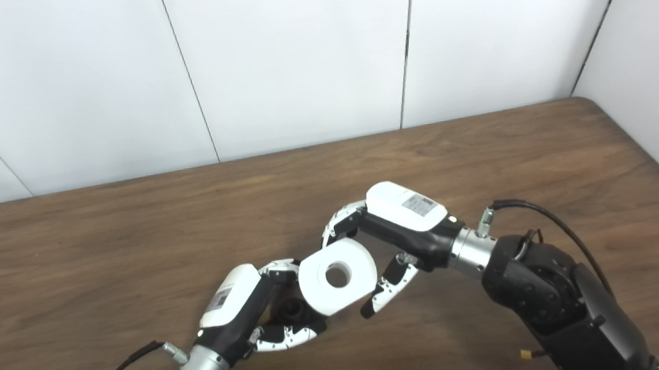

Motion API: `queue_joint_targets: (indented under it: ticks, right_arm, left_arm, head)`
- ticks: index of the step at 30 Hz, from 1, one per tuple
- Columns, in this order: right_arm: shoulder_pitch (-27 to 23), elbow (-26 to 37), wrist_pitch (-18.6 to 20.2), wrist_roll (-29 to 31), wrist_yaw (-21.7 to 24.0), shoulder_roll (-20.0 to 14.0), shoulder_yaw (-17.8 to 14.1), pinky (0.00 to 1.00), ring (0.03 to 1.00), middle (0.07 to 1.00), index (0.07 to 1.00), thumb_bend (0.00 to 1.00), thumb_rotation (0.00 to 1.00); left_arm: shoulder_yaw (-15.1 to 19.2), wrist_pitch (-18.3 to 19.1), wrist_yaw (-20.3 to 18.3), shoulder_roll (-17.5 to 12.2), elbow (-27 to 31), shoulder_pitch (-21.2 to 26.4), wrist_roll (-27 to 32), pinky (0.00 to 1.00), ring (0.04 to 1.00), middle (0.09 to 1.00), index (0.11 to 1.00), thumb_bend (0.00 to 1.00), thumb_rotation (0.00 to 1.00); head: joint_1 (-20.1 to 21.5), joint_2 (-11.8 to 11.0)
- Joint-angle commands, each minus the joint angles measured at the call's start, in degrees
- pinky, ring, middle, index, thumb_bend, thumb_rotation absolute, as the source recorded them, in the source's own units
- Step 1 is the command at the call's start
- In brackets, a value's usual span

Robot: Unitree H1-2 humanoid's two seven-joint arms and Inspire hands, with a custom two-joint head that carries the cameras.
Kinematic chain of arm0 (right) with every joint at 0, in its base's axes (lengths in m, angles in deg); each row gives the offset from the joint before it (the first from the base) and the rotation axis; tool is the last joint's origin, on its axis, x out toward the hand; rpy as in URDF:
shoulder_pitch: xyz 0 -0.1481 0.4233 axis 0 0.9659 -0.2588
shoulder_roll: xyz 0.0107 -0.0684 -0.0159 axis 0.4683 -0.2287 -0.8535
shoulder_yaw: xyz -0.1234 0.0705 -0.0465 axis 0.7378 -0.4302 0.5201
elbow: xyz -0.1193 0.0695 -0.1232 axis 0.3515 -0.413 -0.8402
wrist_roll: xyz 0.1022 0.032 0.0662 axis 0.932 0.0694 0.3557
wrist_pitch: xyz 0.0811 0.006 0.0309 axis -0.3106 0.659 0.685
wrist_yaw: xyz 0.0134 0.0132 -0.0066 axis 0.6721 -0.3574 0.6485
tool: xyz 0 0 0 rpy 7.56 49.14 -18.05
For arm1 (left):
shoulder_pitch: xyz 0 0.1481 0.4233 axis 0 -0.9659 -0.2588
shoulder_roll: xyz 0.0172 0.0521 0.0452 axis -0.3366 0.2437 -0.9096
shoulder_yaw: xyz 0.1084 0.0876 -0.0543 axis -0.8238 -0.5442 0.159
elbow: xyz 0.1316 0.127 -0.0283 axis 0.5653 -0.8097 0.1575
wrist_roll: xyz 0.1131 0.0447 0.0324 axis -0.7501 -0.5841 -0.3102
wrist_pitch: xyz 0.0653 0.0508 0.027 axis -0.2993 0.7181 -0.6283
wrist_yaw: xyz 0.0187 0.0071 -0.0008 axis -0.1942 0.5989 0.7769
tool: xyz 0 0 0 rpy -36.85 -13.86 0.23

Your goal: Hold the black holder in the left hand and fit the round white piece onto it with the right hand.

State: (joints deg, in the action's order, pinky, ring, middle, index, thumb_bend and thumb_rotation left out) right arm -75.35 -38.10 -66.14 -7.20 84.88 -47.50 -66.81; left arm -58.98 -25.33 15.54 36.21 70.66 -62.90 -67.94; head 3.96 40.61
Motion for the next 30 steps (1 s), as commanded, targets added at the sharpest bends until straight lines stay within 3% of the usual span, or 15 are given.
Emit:
queue_joint_targets:
  ticks: [1, 4, 5, 7, 12, 22, 30]
  right_arm:
    - [-1.67, 1.46, -0.8, 0.69, -0.99, -0.07, -0.63, 0.58, 0.693, 0.651, 0.481, 0.52, 0.13]
    - [-1.3, 1.12, -1.16, 0.22, -1.4, 0.38, -0.41, 0.58, 0.69, 0.65, 0.481, 0.52, 0.13]
    - [-1.21, 1.02, -1.34, -0.01, -1.54, 0.52, -0.31, 0.58, 0.689, 0.65, 0.481, 0.52, 0.13]
    - [-1.16, 0.88, -1.44, -0.43, -1.7, 0.82, -0.14, 0.57, 0.689, 0.65, 0.481, 0.52, 0.13]
    - [-1.46, 0.45, -1.81, -0.53, -1.68, 1.31, -0.16, 0.57, 0.687, 0.65, 0.481, 0.52, 0.13]
    - [-1.94, -0.3, -2.13, -0.79, -1.85, 1.79, -0.17, 0.58, 0.689, 0.65, 0.481, 0.52, 0.13]
    - [-1.84, -0.12, -1.99, -1.09, -1.88, 1.9, -0.18, 0.58, 0.688, 0.65, 0.481, 0.52, 0.13]
  left_arm:
    - [-0.98, -0.28, -1.21, 0.63, -0.22, -0.03, 0.04, 0.73, 0.839, 0.711, 0.495, 0.52, 0.07]
    - [-0.69, -0.35, -1.15, 0.58, -0.3, -0.07, 0.48, 0.73, 0.843, 0.713, 0.495, 0.52, 0.07]
    - [-0.6, -0.21, -1.26, 0.5, -0.22, -0.08, 0.54, 0.73, 0.844, 0.716, 0.554, 0.72, 0.1]
    - [-0.39, -0.35, -1.09, 0.31, -0.26, -0.1, 0.59, 0.73, 0.846, 0.732, 0.619, 0.88, 0.14]
    - [0.91, -0.71, -0.11, 0.33, -0.42, -0.35, 1.6, 0.71, 0.825, 0.789, 0.709, 0.98, 0.18]
    - [3.54, 0.16, 0.5, 0.1, 0.76, -0.89, 3.25, 0.72, 0.849, 0.932, 0.897, 1.0, 0.24]
    - [3.99, 1.54, -0.8, -0.38, 2.23, -1.3, 2.8, 0.73, 0.862, 0.919, 0.892, 1.0, 0.24]
  head:
    - [-0.08, 0.12]
    - [-0.28, 0.13]
    - [-0.28, 0.13]
    - [-0.17, -0.02]
    - [-0.19, -0.28]
    - [-0.29, -0.46]
    - [-0.69, -0.48]
